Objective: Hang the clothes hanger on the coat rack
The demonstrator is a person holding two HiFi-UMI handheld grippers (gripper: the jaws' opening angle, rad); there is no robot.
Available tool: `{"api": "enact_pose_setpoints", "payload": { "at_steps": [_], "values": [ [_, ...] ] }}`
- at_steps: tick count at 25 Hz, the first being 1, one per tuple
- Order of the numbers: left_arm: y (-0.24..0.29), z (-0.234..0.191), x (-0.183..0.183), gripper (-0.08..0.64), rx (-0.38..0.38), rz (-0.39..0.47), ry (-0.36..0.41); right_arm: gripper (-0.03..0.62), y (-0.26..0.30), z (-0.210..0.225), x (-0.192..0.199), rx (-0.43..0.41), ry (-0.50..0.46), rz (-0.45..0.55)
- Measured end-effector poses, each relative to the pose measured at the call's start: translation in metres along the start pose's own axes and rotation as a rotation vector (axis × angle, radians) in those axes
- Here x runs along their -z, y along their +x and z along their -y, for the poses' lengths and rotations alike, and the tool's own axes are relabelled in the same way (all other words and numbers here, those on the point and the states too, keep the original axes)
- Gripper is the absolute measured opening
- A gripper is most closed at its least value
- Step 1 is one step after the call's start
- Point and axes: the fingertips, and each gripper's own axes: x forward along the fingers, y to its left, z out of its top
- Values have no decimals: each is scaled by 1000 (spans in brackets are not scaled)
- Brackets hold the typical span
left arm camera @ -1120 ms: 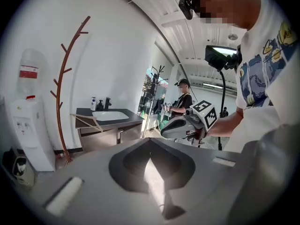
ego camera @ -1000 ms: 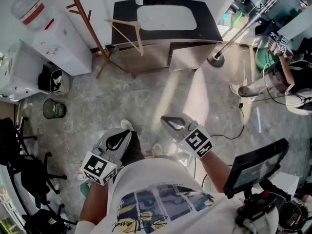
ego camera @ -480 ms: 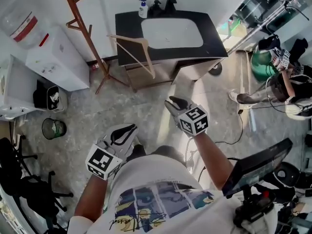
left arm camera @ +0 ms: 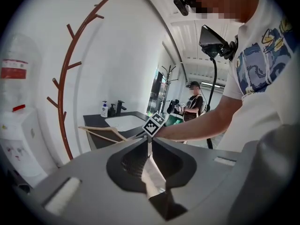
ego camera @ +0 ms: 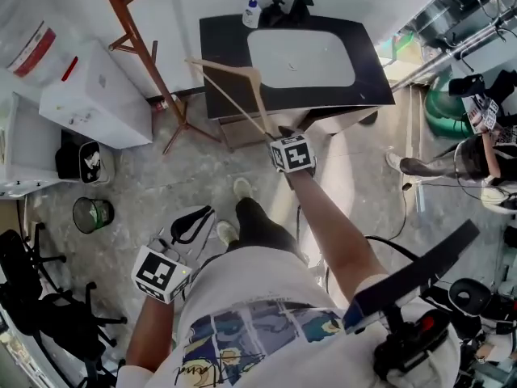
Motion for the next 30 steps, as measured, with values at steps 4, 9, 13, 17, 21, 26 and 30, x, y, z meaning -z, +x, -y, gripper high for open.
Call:
{"api": "enact_pose_setpoints", "payload": {
  "at_steps": [4, 9, 13, 17, 21, 26, 30],
  "values": [
    [10, -28, -17, 32, -37, 2, -40, 179, 43, 21, -1, 23, 70, -78],
    [29, -48, -43, 38, -22, 13, -69, 181, 83, 30, -1, 14, 114, -137],
    [42, -61, -47, 38, -15, 4, -78, 181, 98, 34, -1, 12, 163, -162],
    [49, -68, -46, 38, -11, -5, -90, 175, 106, 36, 2, 5, 215, -173],
    [52, -74, -47, 38, -9, -3, -99, 124, 106, 39, 5, -10, 220, -163],
    [54, -73, -46, 38, 6, 5, -107, 98, 106, 38, 6, -2, 210, -173],
    [50, -71, -43, 37, 10, 8, -107, 95, 100, 38, 7, -1, 214, -162]
  ]
}}
